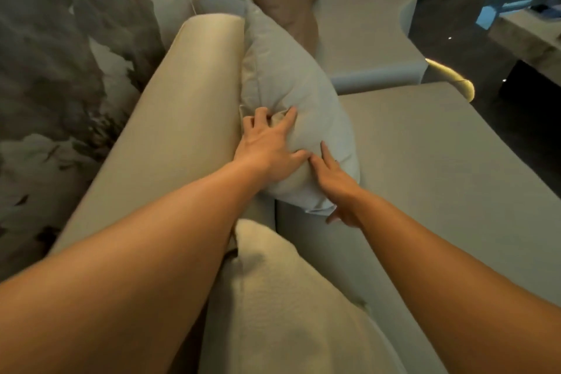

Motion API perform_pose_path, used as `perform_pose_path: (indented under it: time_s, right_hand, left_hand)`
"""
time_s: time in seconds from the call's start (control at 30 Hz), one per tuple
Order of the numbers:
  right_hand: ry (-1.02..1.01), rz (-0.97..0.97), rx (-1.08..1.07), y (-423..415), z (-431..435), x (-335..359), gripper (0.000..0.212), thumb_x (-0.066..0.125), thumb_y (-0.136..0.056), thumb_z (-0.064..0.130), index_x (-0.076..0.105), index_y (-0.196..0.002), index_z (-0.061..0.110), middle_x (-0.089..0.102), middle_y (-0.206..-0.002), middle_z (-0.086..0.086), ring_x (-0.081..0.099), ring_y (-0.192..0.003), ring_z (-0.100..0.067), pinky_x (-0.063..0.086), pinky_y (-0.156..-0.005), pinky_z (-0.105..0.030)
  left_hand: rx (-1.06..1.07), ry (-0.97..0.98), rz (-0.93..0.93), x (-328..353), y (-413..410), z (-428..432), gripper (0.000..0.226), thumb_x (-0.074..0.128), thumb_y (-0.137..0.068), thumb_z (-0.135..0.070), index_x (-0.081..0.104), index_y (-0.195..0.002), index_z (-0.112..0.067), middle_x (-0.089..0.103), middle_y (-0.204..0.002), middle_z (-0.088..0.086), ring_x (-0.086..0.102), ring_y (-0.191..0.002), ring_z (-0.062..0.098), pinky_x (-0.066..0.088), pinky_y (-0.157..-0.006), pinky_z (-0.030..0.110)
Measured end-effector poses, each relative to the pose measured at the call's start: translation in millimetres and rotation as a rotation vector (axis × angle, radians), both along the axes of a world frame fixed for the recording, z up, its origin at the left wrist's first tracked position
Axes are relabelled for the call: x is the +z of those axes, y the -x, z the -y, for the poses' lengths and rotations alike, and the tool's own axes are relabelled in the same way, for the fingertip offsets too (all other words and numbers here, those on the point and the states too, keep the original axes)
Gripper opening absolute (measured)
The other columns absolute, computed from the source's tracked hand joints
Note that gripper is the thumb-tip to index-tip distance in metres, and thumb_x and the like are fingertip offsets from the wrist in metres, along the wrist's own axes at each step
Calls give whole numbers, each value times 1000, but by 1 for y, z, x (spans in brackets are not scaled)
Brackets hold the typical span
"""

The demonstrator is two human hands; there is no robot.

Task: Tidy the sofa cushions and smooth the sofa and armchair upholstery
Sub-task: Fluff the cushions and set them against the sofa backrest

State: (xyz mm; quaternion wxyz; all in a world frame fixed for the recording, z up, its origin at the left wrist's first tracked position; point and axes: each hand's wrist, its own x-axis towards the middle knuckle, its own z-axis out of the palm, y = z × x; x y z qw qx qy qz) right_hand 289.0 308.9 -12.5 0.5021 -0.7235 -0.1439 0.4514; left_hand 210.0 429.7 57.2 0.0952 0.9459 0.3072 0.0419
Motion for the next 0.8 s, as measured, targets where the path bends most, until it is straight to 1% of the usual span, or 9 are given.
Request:
perform_pose_path:
  time_s: [0.07,0.17,0.33,0.4,0.47,0.53,0.6,0.7,0.8]
  right_hand:
    - [17,-17,18,0,5,8,66,37,-89,72,1,-144,65,-4,-167,7,16,-148,-43,38,-95,-77]
    - [37,29,49,-2,26,19,66,47,-92,61,11,-148,59,18,-165,3,39,-137,-42,49,-93,-66]
    - [148,199,145,-3,95,18,41,52,-95,32,53,-137,35,59,-136,-6,63,-107,-29,58,-87,-47]
    - [264,252,214,1,135,15,31,53,-93,28,65,-122,25,67,-122,-11,67,-104,-31,58,-82,-44]
    - [377,275,272,5,179,20,27,53,-91,24,71,-109,15,70,-115,-16,68,-103,-34,59,-77,-41]
    - [446,279,333,9,219,37,24,54,-89,23,72,-102,13,71,-109,-16,69,-100,-34,58,-70,-37]
    - [466,326,379,12,253,68,19,54,-88,23,71,-94,17,70,-93,-11,70,-92,-32,56,-62,-31]
    - [470,494,458,14,300,124,23,52,-86,22,72,-92,13,65,-81,-8,63,-79,-30,51,-67,-28]
    - [478,695,536,21,348,192,27,49,-85,22,73,-95,15,67,-93,-11,63,-86,-31,51,-76,-29]
  left_hand:
    - [-1,35,16,-2,2,-2,88,60,-80,-65,16,-152,-41,17,-149,7,19,-132,36,21,-115,43]
    - [-11,49,73,1,6,2,86,63,-79,-63,20,-151,-41,18,-149,6,19,-134,33,20,-115,42]
    - [9,212,187,24,27,13,70,73,-83,-39,43,-145,-35,35,-152,4,32,-139,25,20,-116,30]
    - [56,263,80,40,37,26,70,72,-85,-31,40,-147,-35,35,-155,2,34,-140,24,24,-113,30]
    - [160,362,-154,64,41,45,75,70,-88,-26,31,-151,-35,29,-158,4,33,-140,29,30,-109,32]
    - [319,524,-318,93,43,66,75,67,-91,-30,26,-153,-30,25,-159,7,37,-136,34,36,-104,37]
    - [468,588,-352,129,50,93,69,64,-92,-38,32,-150,-19,38,-148,11,50,-121,36,43,-100,44]
    - [369,294,-378,170,63,152,42,60,-95,-29,55,-129,-5,55,-106,13,54,-92,29,44,-75,36]
    - [292,166,-322,204,94,228,29,62,-89,-31,69,-104,-7,67,-95,13,62,-86,30,45,-67,34]
